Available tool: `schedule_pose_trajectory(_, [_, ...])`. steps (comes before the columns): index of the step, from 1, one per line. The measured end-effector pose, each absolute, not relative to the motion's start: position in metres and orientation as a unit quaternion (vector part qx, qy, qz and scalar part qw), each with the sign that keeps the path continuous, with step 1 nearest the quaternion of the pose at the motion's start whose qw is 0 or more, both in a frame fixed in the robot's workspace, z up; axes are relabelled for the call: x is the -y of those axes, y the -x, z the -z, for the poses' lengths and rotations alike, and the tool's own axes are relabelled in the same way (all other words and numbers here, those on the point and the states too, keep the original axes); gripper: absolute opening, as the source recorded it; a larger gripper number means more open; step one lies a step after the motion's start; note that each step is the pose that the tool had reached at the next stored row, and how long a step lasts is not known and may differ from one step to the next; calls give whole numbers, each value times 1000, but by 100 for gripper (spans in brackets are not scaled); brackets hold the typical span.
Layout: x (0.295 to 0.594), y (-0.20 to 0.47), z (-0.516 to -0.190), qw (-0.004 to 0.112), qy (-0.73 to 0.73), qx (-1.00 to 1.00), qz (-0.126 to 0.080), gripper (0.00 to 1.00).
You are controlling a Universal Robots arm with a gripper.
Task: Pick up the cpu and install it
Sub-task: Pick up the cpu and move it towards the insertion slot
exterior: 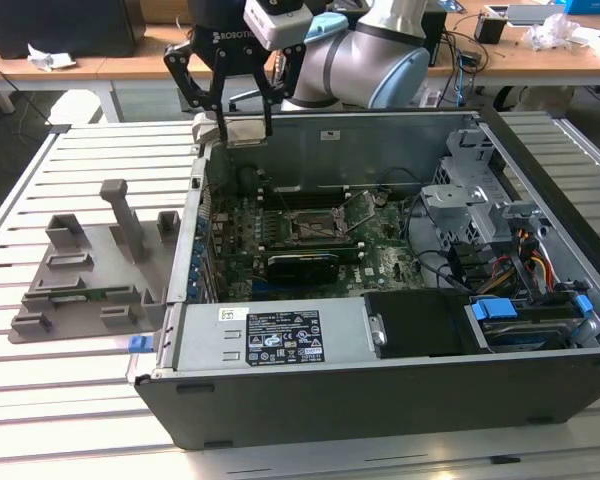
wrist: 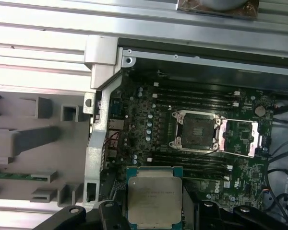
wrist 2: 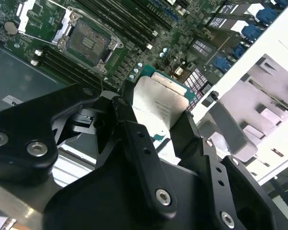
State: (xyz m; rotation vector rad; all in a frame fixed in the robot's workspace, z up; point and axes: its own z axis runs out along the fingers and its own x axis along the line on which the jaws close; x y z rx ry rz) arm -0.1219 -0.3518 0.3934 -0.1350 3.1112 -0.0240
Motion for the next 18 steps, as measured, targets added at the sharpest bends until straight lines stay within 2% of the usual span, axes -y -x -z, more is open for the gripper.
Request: schedule_pose_trajectory(18, [349, 89, -393, 14, 43, -999, 12, 55])
